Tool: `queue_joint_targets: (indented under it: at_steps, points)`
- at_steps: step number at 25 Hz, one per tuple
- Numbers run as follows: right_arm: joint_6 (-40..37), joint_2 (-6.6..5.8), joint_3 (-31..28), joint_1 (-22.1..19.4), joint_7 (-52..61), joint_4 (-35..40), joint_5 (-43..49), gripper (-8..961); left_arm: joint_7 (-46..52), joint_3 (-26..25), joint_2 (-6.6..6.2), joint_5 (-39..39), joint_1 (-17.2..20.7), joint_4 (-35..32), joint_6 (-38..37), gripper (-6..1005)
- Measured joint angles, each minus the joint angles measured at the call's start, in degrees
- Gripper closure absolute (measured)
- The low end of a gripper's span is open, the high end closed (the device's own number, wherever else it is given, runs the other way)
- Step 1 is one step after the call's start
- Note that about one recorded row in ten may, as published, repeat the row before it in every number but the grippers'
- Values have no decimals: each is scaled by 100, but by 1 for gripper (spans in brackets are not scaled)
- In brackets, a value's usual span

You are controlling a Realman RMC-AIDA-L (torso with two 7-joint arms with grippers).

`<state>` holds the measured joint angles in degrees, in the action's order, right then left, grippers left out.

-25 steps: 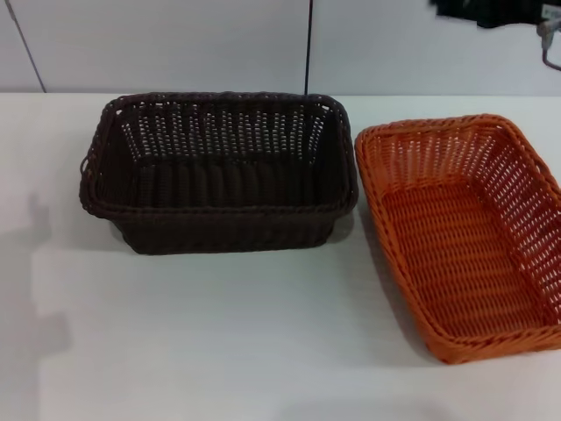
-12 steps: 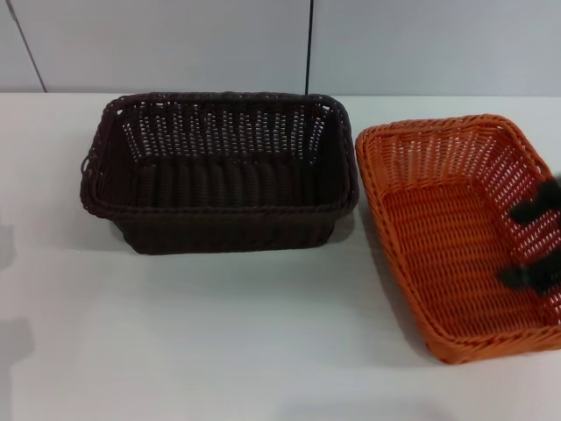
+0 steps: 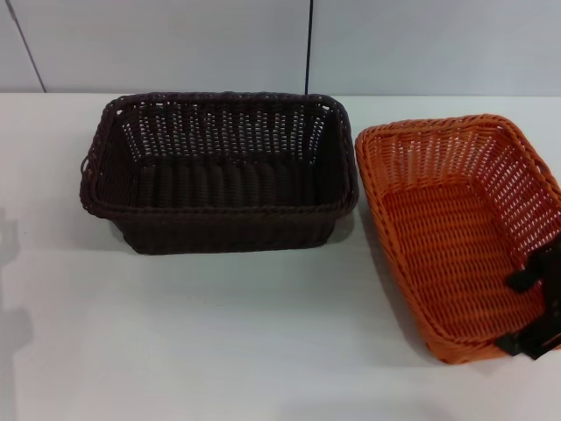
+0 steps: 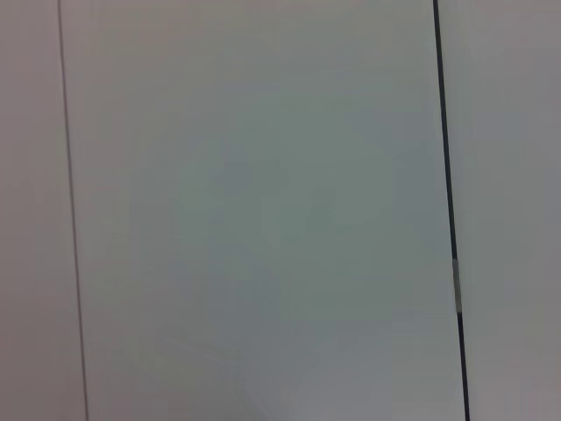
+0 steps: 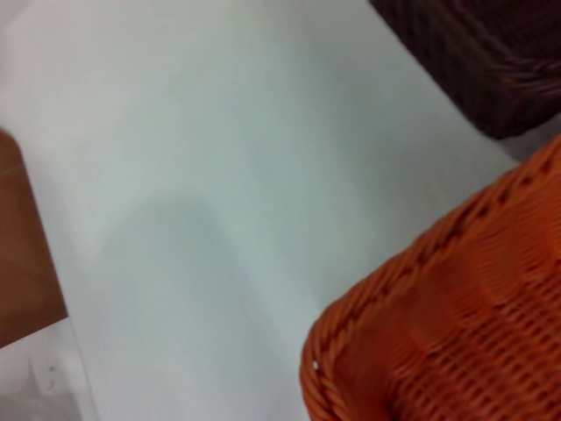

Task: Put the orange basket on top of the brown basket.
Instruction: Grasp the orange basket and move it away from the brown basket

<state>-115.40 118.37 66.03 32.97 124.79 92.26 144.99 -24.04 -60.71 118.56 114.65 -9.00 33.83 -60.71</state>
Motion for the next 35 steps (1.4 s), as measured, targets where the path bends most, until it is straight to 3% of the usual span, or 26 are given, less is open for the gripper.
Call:
queue_joint_targets:
  at_steps: [9, 15, 28, 35]
  points:
    - [357, 3, 393, 163, -15, -612, 13, 146, 7, 2, 5, -23, -16, -24, 97, 313]
    - [723, 7, 604, 387, -31, -1525, 248, 169, 20, -9, 1, -46, -17, -85, 151, 314]
    - [1170, 53, 1010, 385, 333, -1544, 376, 217, 413, -4, -9, -49, -126, -391, 173, 315]
    - [1293, 54, 1143, 372, 553, -1561, 332, 654, 445, -2, -9, -48, -167, -510, 177, 315]
